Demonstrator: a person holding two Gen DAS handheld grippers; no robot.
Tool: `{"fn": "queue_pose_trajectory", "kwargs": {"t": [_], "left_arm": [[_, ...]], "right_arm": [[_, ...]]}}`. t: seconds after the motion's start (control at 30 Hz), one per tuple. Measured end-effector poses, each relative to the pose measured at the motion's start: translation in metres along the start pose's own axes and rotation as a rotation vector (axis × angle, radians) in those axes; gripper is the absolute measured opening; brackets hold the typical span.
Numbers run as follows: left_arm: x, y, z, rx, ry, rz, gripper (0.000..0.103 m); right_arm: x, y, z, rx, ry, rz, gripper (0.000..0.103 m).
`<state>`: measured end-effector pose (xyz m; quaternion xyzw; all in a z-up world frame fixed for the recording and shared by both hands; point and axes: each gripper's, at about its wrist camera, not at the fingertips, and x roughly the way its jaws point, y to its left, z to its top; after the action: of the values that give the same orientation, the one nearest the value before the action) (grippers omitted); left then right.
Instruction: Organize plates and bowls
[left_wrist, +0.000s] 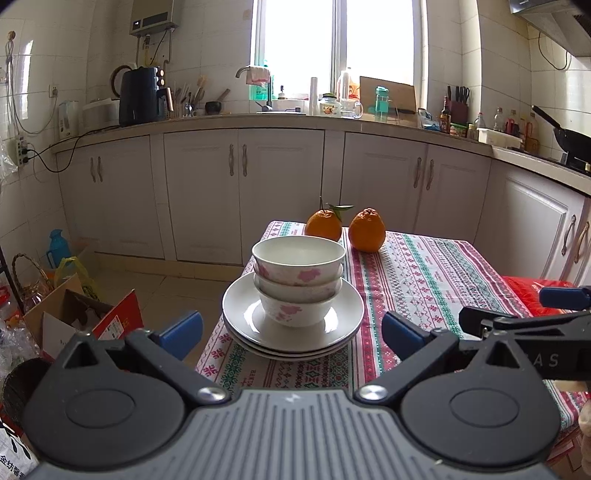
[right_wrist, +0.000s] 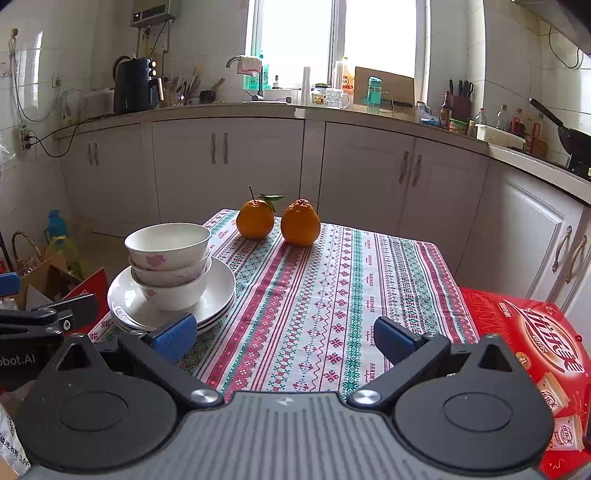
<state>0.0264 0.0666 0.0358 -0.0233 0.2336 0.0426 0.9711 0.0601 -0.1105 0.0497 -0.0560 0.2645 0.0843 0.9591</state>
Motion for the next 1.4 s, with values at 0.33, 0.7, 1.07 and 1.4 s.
{"fn": "queue_pose_trajectory", "kwargs": {"t": [0.33,0.7,1.07,1.4], "left_arm": [[-0.0010,0.0005,-0.0002,-0.009,0.008,0.005,0.102],[-0.0018,0.0004,0.0021,-0.016,0.013,0.008,0.102],[-0.0013,-0.0014,0.0024,-0.012,0.013,0.014,0.102],[-0.0017,-0.0010,0.0021,-0.016,0.010,0.015,0.102]], "right_arm": [[-0.0016,0.0029,0.0007,-0.008,-0.001,-0.015,0.103],[-0.0027,0.0026,0.0015,-0.007,-0.007,-0.018,0.103],[-0.0041,0.0020,0.0016,-0.011,-0.012,-0.029,0.103],[-0.0047,0.0015,0.0028,-0.012,-0.016,-0.029,0.103]]}}
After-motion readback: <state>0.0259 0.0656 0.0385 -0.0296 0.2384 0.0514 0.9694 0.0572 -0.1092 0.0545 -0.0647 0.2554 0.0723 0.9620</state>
